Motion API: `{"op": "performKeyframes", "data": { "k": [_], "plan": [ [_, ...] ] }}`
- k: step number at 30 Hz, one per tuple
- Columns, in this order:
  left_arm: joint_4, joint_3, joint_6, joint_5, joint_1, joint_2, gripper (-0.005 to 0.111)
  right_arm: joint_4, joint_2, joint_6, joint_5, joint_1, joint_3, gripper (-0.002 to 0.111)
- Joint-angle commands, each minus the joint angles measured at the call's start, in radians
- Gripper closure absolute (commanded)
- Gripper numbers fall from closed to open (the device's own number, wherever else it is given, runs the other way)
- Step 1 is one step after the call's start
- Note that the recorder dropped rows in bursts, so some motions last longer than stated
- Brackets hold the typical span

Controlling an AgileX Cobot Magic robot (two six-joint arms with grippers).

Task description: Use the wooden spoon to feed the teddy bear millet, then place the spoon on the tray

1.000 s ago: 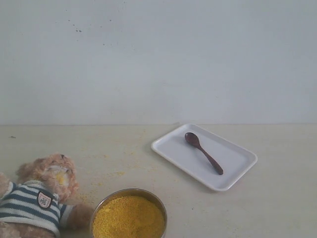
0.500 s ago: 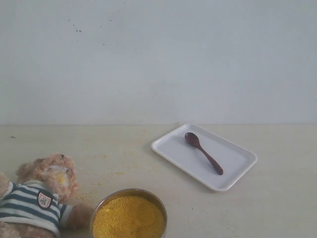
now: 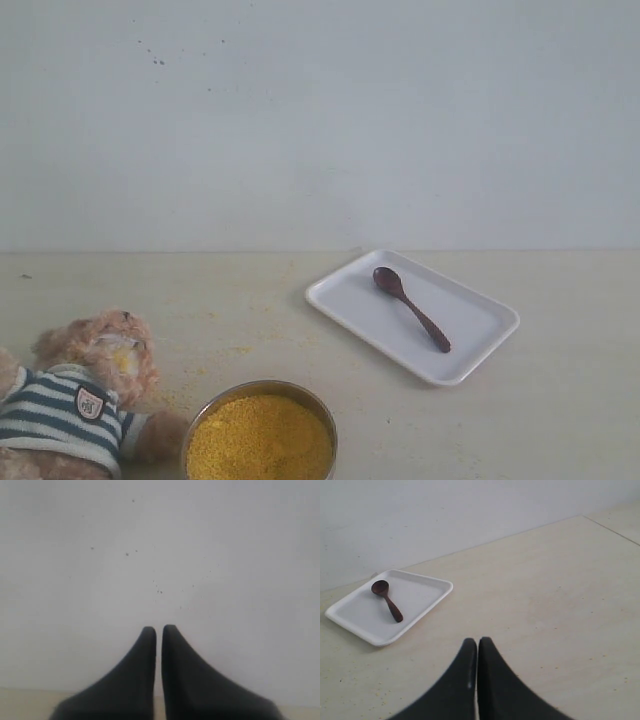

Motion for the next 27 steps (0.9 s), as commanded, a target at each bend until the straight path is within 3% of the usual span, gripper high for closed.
{"op": "performKeyframes", "data": {
  "k": [1,11,14,15,17,20,23,25,26,27],
  "plan": [
    [-0.021,0.026,0.039,-0.007,-0.01,-0.053,0.103,0.0,-0.004,-0.005,-0.01,-0.001,0.0,0.109],
    [-0.03,0.002,0.166,0.001,-0.048,-0.057,0.103,0.0,-0.004,-0.005,-0.01,-0.001,0.0,0.109],
    [0.057,0.011,0.162,0.279,-0.048,-0.057,0.103,0.0,-0.004,-0.005,-0.01,-0.001,0.0,0.109],
    [0.057,0.021,0.126,0.307,-0.048,-0.057,0.103,0.0,-0.004,-0.005,-0.01,-0.001,0.0,0.109],
    [0.062,0.082,0.076,0.265,-0.048,-0.039,0.103,0.0,-0.004,-0.005,-0.01,-0.001,0.0,0.109],
    [0.095,0.228,0.076,-0.025,-0.048,0.033,0.103,0.0,-0.004,-0.005,-0.01,-0.001,0.0,0.109],
    [0.095,0.357,0.086,-0.17,-0.08,0.037,0.103,0.0,-0.004,-0.005,-0.01,-0.001,0.0,0.109],
    [0.12,0.416,0.028,-0.155,-0.069,0.016,0.103,0.0,-0.004,-0.005,-0.01,-0.001,0.0,0.109],
    [0.217,0.416,-0.083,0.028,-0.055,-0.018,0.103,0.0,-0.004,-0.005,-0.01,-0.001,0.0,0.109],
    [0.29,0.416,-0.156,0.085,-0.038,-0.052,0.103,0.0,-0.004,-0.005,-0.01,-0.001,0.0,0.109]
  ]
}}
